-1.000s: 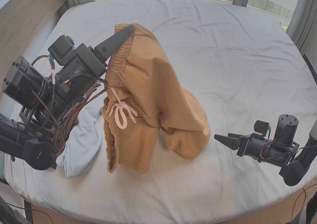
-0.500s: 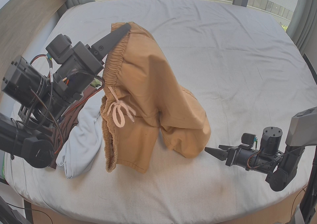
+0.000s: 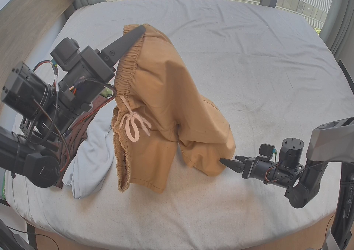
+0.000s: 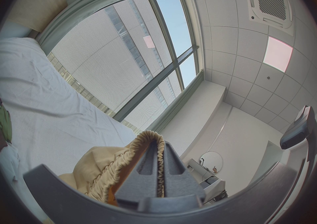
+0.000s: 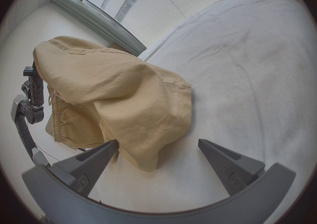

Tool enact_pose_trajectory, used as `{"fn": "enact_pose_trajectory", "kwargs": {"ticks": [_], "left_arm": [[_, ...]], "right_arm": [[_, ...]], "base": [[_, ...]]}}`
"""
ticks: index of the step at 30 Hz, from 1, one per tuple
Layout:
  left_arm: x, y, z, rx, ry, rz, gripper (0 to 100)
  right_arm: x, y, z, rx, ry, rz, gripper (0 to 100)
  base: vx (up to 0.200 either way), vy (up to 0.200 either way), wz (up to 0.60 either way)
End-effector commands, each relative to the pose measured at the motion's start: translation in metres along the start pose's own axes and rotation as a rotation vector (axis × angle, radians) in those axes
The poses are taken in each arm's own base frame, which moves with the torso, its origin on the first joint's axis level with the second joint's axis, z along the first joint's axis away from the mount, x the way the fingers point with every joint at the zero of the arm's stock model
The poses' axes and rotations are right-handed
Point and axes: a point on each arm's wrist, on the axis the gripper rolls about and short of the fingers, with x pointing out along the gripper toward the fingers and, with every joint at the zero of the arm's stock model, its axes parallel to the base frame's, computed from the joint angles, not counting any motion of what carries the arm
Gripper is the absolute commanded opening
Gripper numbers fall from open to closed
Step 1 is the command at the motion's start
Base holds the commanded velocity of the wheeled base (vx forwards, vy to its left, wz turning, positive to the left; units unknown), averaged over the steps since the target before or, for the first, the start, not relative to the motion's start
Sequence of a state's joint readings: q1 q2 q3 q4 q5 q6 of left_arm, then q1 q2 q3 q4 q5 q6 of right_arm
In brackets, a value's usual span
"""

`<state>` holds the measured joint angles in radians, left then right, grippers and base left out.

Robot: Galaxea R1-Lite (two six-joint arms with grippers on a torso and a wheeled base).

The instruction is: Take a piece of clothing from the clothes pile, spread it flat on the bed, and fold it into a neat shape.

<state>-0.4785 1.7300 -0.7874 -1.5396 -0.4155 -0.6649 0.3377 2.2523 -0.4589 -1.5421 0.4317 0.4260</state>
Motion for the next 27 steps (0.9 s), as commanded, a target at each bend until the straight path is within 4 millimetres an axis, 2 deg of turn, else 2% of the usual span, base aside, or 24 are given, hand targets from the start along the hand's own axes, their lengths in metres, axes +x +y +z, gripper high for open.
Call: {"fn": "enact_pose_trajectory", "kwargs": {"ticks": [1, 10, 18, 19, 26, 27], "left_arm": [[-0.001, -0.001, 0.000, 0.001, 0.000, 0.000, 0], [0.000, -0.001, 0.001, 0.001, -0.001, -0.003, 0], [-0.001, 0.000, 0.000, -0.002, 0.001, 0.001, 0], [-0.001, 0.000, 0.000, -0.002, 0.001, 0.001, 0], [-0.005, 0.007, 0.001, 0.004, 0.001, 0.028, 0], [-0.007, 0.012, 0.004, 0.011, -0.001, 0.044, 0]], "right_arm": [[0.010, -0.001, -0.002, -0.006, 0.003, 0.017, 100], [0.024, -0.003, 0.010, -0.035, -0.057, 0.047, 100], [0.024, -0.003, 0.018, -0.049, -0.085, 0.051, 100], [0.023, -0.003, 0.018, -0.048, -0.086, 0.048, 0], [0.006, 0.005, 0.035, -0.063, -0.129, 0.048, 0], [-0.003, 0.013, 0.042, -0.072, -0.148, 0.054, 0]], "base": [[0.000, 0.000, 0.00], [0.000, 0.000, 0.00], [0.000, 0.000, 0.00], [0.000, 0.000, 0.00], [0.000, 0.000, 0.00], [0.000, 0.000, 0.00]]}}
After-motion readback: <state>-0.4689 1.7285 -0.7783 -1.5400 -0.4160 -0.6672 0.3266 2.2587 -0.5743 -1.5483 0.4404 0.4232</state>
